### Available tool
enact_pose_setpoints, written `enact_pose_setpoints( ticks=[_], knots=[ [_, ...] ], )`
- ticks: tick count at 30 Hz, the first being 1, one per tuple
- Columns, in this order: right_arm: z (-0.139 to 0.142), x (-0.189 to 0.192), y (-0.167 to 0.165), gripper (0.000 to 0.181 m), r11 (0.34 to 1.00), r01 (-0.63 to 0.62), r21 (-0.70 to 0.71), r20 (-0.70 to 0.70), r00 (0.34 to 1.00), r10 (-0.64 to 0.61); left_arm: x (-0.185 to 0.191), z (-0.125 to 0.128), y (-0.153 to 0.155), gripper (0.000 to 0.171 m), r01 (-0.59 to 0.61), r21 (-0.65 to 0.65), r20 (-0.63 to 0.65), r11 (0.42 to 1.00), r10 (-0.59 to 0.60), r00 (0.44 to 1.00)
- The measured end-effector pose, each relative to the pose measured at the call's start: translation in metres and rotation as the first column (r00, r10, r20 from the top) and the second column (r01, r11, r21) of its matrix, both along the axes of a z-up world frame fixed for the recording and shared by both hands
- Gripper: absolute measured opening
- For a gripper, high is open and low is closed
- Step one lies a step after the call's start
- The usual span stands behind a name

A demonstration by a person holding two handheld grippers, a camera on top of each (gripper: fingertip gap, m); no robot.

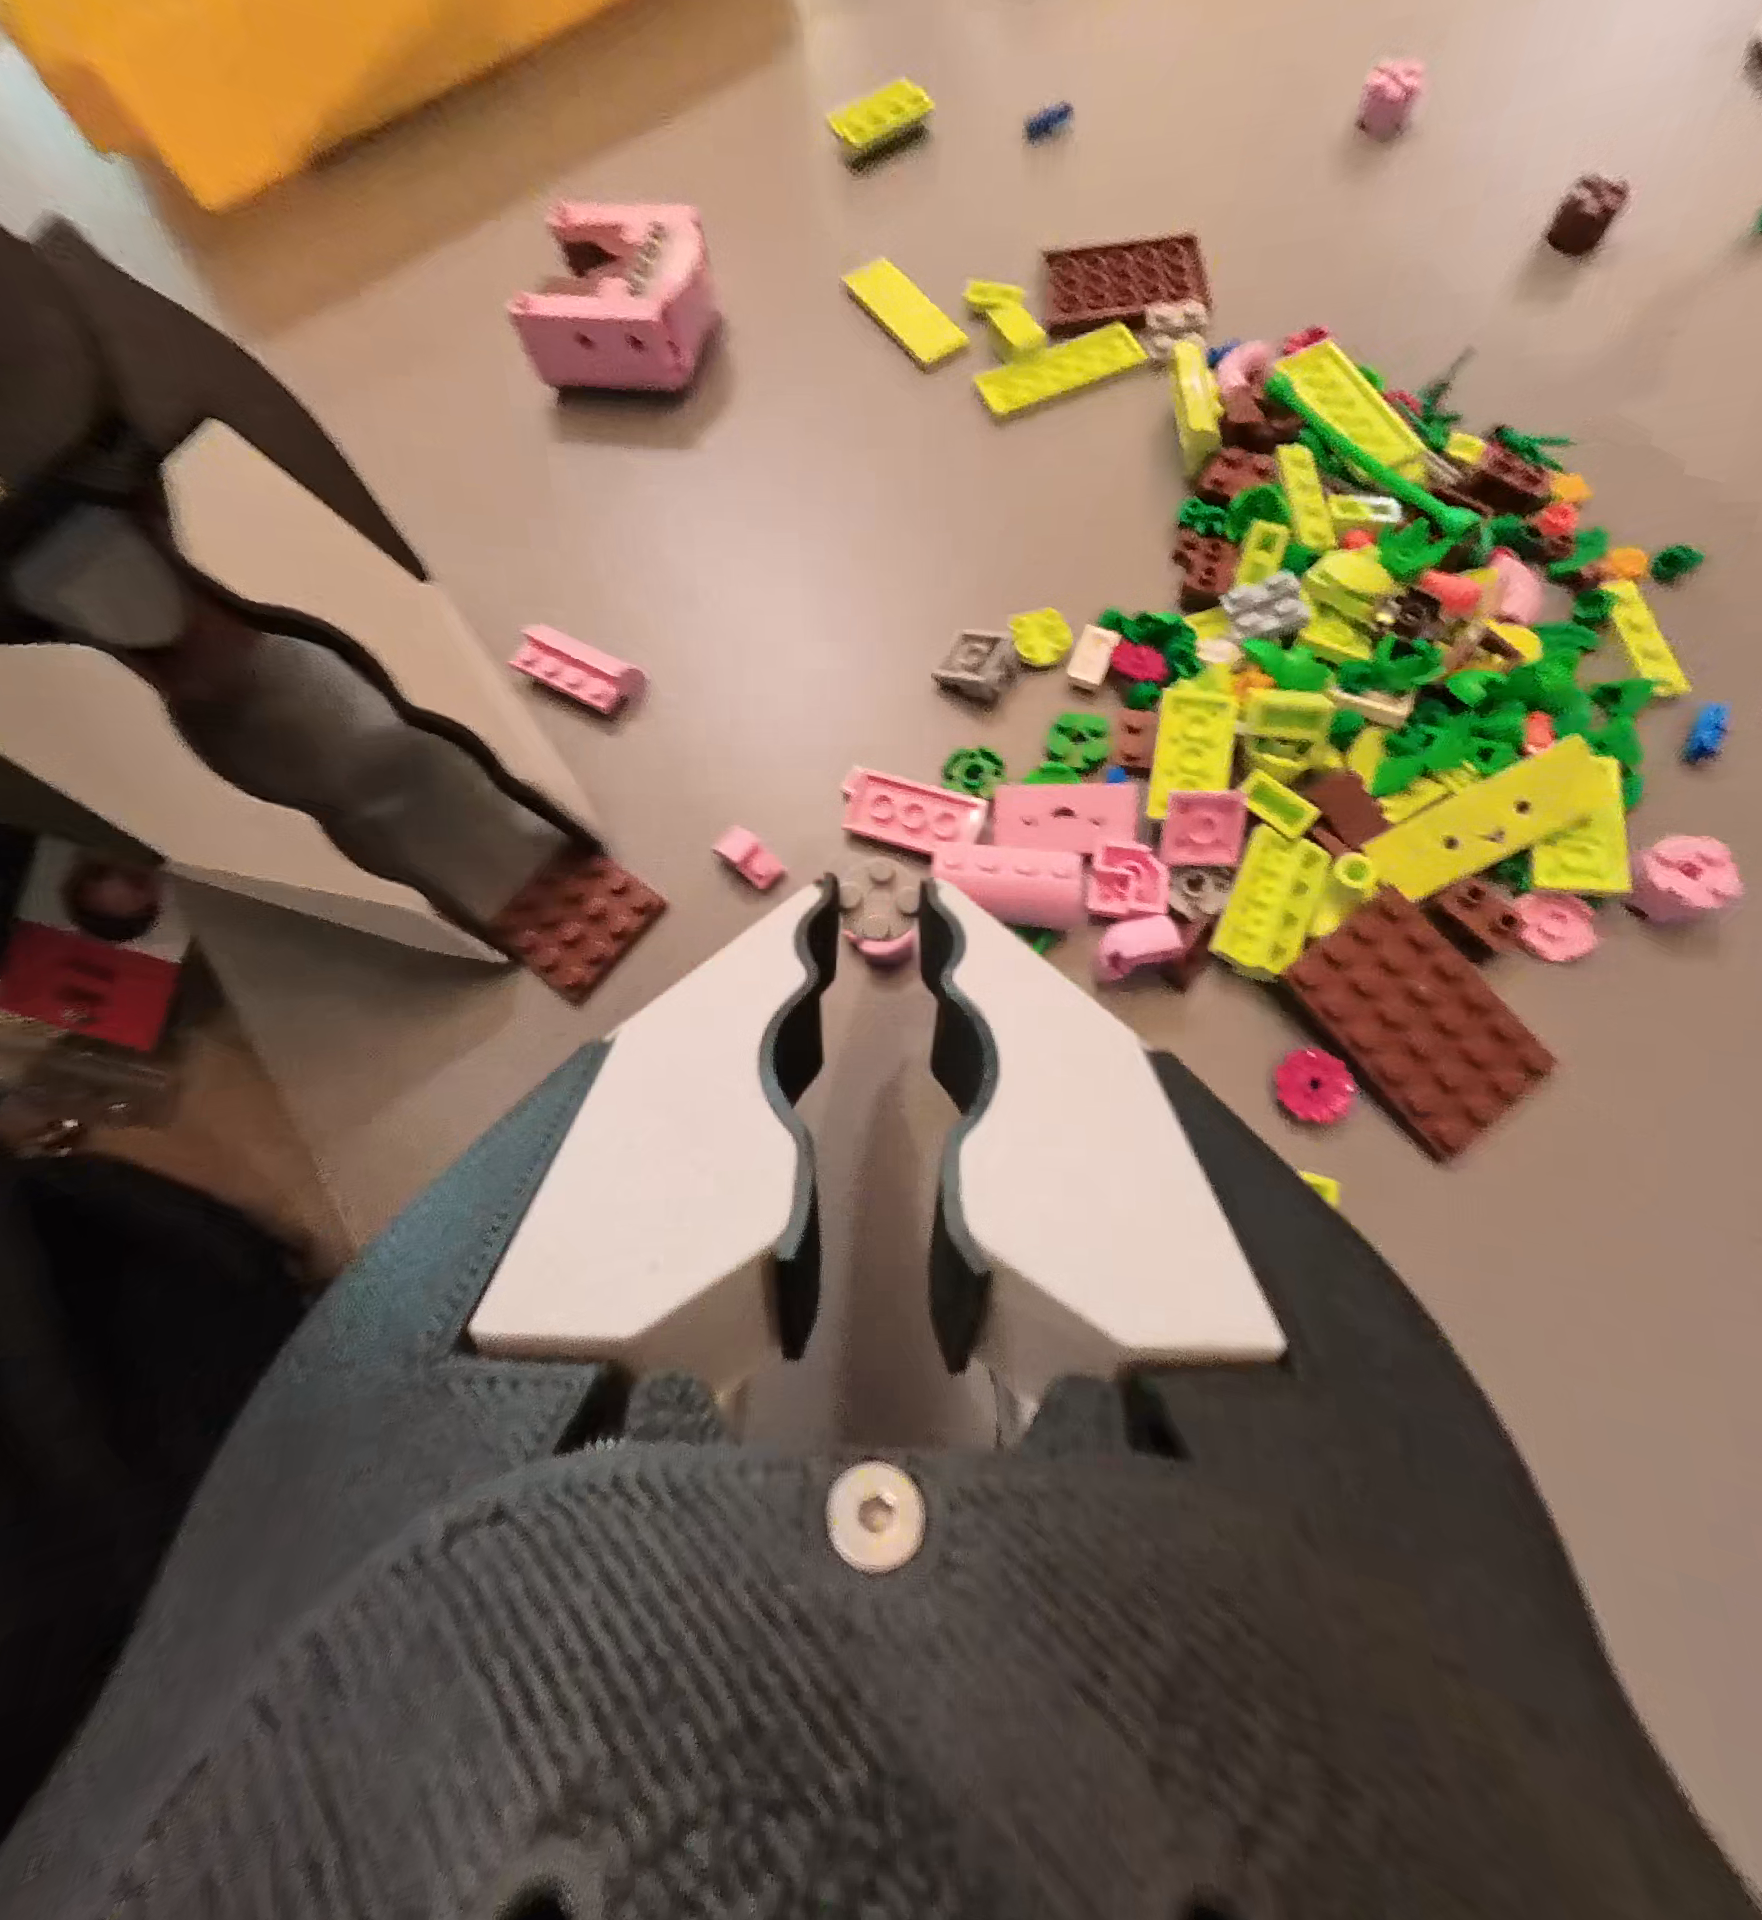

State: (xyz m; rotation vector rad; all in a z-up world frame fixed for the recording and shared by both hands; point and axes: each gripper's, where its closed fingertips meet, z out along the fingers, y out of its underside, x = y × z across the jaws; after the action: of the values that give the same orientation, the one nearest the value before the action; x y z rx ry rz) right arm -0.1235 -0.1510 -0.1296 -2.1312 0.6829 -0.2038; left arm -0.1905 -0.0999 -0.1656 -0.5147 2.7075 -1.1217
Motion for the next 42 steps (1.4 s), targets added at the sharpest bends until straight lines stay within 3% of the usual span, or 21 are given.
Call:
enact_pose_setpoints(
  ticks=[6, 15, 24, 25, 31, 35, 38, 40, 42],
  knots=[
    [-0.008, 0.004, -0.015, 0.013, 0.997, 0.034, -0.072, 0.071, 0.997, -0.029, 0.000, 0.000, 0.000, 0.033, 0.002, -0.003, -0.004, 1.000, -0.002, 1.000],
    [0.002, 0.007, -0.040, 0.026, 0.995, 0.097, -0.032, 0.128, 0.987, -0.092, -0.003, 0.001, -0.002, 0.032, 0.024, -0.009, -0.005, 1.000, -0.024, 1.000],
    [0.016, 0.003, -0.053, 0.023, 0.995, 0.102, 0.020, 0.223, 0.969, -0.104, 0.004, 0.001, -0.035, 0.032, 0.060, 0.013, 0.025, 0.998, -0.061, 0.998],
    [0.015, -0.001, -0.051, 0.025, 0.996, 0.084, 0.022, 0.220, 0.972, -0.087, 0.005, 0.001, -0.035, 0.040, 0.049, 0.015, 0.026, 0.999, -0.050, 0.998],
    [0.013, -0.052, -0.009, 0.040, 0.972, -0.169, 0.162, 0.134, 0.980, 0.148, 0.011, 0.038, -0.012, 0.049, -0.026, -0.183, 0.031, 0.983, 0.033, 0.999],
    [-0.008, -0.063, 0.011, 0.043, 0.968, -0.249, 0.008, 0.138, 0.959, 0.246, 0.026, 0.053, 0.028, 0.052, -0.136, -0.222, 0.041, 0.965, 0.149, 0.988],
    [-0.029, -0.064, 0.016, 0.038, 0.949, -0.283, -0.141, 0.133, 0.944, 0.302, 0.034, 0.046, 0.054, 0.052, -0.214, -0.185, 0.049, 0.959, 0.226, 0.973],
    [-0.027, -0.058, 0.019, 0.030, 0.947, -0.282, -0.155, 0.172, 0.936, 0.307, 0.035, 0.037, 0.062, 0.051, -0.233, -0.171, 0.034, 0.957, 0.242, 0.970],
    [-0.028, -0.040, 0.015, 0.022, 0.959, -0.208, -0.193, 0.221, 0.943, 0.249, 0.036, 0.027, 0.065, 0.050, -0.245, -0.146, 0.008, 0.958, 0.249, 0.968]
  ],
)
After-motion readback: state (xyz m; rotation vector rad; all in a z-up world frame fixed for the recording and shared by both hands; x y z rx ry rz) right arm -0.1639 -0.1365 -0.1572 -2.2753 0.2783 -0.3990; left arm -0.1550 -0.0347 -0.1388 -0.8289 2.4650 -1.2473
